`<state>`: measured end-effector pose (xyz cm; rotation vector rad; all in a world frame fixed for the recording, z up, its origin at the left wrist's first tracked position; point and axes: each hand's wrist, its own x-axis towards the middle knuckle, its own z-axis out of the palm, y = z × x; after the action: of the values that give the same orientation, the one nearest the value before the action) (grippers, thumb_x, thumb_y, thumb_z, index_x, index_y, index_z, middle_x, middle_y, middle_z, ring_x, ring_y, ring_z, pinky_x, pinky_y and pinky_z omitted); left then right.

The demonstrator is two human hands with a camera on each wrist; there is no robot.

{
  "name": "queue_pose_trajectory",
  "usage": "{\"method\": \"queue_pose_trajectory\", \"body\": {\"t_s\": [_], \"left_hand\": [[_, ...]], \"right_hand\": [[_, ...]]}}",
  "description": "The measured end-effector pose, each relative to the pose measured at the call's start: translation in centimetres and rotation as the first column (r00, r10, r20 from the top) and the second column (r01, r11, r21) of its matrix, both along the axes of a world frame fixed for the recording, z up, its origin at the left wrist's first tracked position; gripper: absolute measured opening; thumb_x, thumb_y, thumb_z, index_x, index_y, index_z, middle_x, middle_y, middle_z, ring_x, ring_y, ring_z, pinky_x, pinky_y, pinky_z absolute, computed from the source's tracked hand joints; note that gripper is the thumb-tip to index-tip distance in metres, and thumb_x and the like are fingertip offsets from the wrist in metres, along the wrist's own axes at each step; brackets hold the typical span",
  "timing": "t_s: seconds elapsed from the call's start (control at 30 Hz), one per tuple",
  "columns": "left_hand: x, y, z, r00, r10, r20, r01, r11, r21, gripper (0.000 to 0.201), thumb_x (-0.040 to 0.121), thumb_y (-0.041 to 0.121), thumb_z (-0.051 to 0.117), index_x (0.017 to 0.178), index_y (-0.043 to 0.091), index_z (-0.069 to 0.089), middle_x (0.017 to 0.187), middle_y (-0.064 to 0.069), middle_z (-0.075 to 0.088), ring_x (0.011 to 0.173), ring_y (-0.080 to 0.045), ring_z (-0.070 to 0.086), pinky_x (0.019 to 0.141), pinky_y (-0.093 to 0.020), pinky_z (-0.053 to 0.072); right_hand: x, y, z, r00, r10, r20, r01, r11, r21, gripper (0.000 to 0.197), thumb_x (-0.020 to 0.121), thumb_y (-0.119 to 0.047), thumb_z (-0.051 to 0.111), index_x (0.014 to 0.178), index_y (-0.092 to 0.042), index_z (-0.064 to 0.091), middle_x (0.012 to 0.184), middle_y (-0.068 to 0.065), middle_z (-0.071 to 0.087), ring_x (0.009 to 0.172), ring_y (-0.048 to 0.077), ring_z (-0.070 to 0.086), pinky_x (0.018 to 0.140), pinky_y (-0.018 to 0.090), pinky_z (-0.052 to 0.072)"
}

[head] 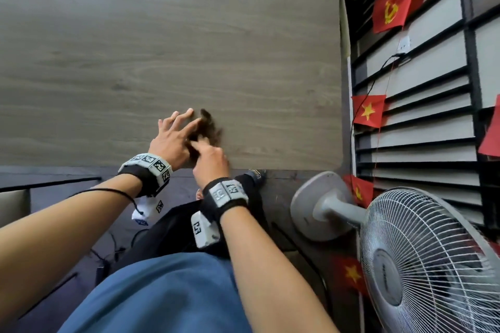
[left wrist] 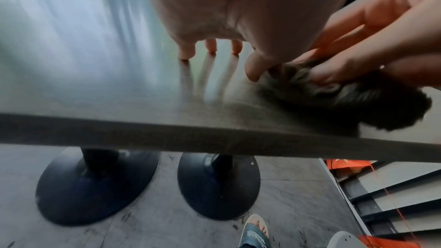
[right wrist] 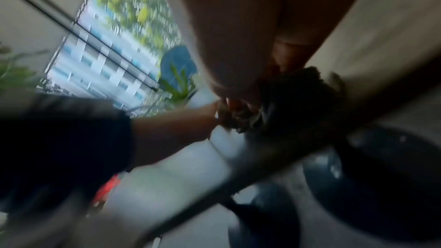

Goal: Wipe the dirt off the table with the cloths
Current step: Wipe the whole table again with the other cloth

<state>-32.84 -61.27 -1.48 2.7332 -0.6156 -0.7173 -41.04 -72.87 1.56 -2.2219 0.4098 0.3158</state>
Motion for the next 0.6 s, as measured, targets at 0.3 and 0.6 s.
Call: {"method": "queue_pose_trajectory", "body": {"t_s": [0.3,0.6], "left_hand": [[-2.0,-0.3,-1.3,0.976,-0.015,0.218,0.029,0.998,-0.059,0.062,0.091,0.045,0.056,0.149,0.029,0.041,0.157,-0.007,0.035,0.143,-0.041,0.027,0.118,-0.064,0.017],[-2.8,-1.7,-1.3,0.983,0.036,0.181,-0.036,0.999,-0.006,0.091,0.074,0.076,0.047,0.150,0.029,0.033,0.161,-0.004,0.024,0.150,-0.038,0.013,0.120,-0.064,0.006]], "right_hand": [[-8.0,-9.7,-3.4,0.981,0.043,0.189,-0.021,0.993,-0.113,0.052,0.083,0.004,0.051,0.130,-0.016,0.061,0.146,-0.002,0.048,0.138,0.013,0.039,0.116,0.029,0.030],[-11.0,-26.5,-2.8,0.927,-0.308,0.214,0.362,0.886,-0.291,0.048,0.080,0.006,0.050,0.118,-0.015,0.070,0.134,0.004,0.058,0.128,0.015,0.053,0.107,0.027,0.040]]}}
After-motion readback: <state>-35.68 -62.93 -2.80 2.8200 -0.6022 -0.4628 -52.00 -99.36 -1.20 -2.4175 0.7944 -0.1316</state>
